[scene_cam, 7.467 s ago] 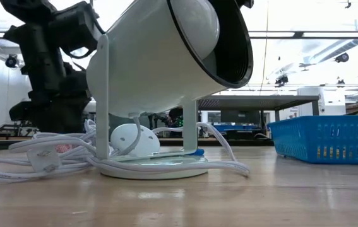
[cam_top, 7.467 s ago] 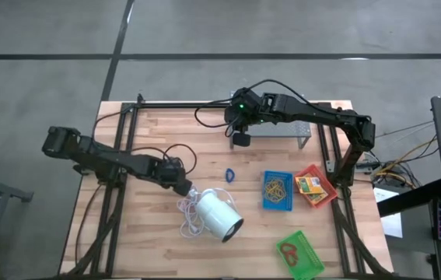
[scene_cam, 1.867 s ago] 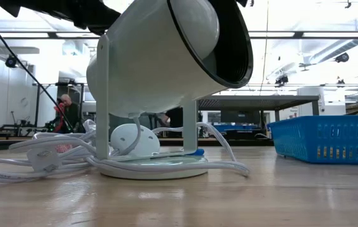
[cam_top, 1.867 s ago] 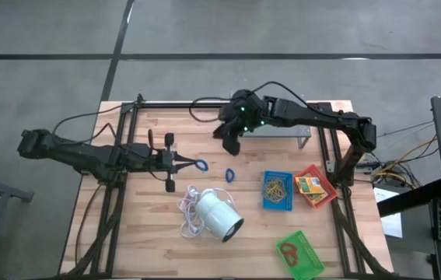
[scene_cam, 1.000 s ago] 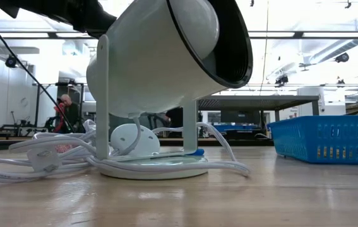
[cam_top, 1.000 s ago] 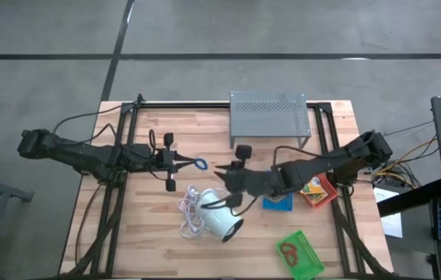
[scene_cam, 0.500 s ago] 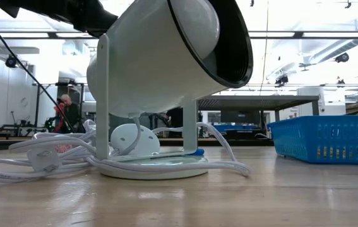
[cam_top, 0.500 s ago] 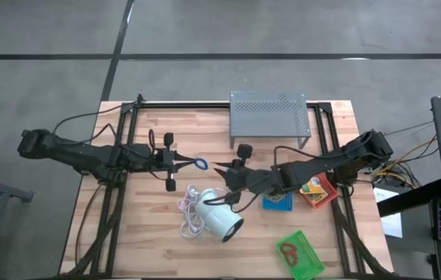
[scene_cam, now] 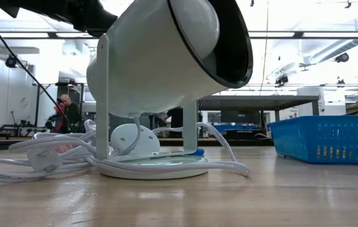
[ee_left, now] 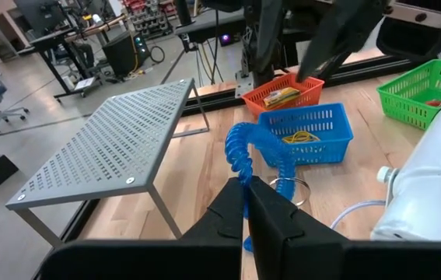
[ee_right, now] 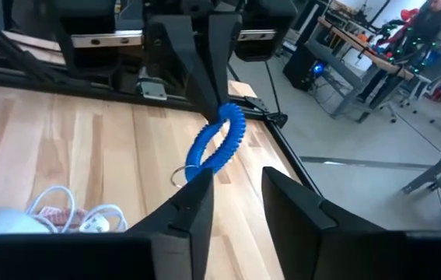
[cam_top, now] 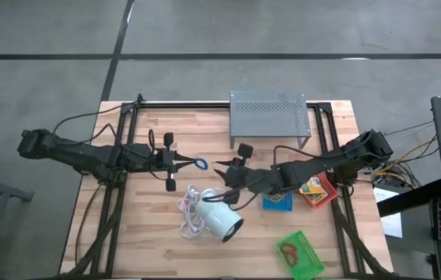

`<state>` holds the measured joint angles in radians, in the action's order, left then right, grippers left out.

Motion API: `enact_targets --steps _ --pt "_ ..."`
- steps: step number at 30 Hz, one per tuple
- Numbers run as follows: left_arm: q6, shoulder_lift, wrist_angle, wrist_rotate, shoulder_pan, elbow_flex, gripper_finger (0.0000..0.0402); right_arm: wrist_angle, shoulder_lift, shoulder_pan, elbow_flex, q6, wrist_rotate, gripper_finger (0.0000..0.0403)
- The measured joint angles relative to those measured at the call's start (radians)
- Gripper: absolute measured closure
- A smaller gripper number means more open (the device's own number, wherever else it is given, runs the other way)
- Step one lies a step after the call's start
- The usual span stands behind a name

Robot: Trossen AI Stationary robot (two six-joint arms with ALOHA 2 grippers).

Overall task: Pick & Place Office Desk Supplies
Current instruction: Put the blue spring keychain into the green bin

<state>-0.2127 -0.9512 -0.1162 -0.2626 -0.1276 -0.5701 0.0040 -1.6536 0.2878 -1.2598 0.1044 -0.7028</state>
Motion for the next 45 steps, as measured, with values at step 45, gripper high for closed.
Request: enact_targets --steps 45 --pt "0.001 0.000 0.001 0.000 0.000 0.001 0.0394 0.355 -0.096 -0.164 0.093 -0.201 0.371 0.0224"
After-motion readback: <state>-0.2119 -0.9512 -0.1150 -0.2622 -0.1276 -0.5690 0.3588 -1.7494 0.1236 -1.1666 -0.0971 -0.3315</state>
